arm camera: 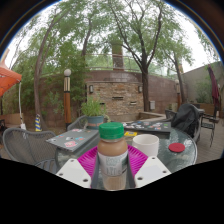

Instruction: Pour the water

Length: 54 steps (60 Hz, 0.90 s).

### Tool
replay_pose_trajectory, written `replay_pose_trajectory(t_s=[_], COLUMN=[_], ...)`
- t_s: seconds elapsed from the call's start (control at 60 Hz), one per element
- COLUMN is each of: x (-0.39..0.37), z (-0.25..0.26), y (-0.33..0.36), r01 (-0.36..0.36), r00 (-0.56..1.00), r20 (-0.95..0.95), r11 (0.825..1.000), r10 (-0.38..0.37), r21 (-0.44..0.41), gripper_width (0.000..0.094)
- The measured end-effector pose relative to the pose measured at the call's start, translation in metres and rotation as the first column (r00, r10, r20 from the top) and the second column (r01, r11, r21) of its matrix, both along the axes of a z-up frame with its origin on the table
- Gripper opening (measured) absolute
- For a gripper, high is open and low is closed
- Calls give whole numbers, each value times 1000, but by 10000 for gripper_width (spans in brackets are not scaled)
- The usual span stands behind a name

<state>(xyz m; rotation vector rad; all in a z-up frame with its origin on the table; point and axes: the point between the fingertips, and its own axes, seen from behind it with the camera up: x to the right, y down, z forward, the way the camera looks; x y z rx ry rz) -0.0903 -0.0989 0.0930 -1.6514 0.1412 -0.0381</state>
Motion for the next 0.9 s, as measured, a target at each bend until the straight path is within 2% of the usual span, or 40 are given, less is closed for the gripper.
replay_pose_trajectory(t_s=[0.183,0.267,0.3,0.333,0.4,0.517,0.583,0.65,0.7,0.817,0.9], x=[0,-5,-7,-10,-21,-34,-37,-40,-27,13,29], z=[-1,3,2,3,2,10,33,58,67,71,65], y=[3,3,3,5,9,26,38,47,55,69,82], r01=[-11,-27,-33,-44,-79,-137,-158,-189,-184,-77,-26], r00=[1000,998,997,996,994,990,963,857,731,423,179], r20=[23,57,66,81,75,-27,-213,-469,-646,-889,-966], r11=[1000,1000,999,999,997,990,986,977,975,985,983], r10=[12,28,33,44,80,137,167,215,221,175,184], r21=[-26,-16,-13,-9,-19,12,62,102,125,157,183], gripper_width=[437,370,369,303,303,303,303,304,304,304,302])
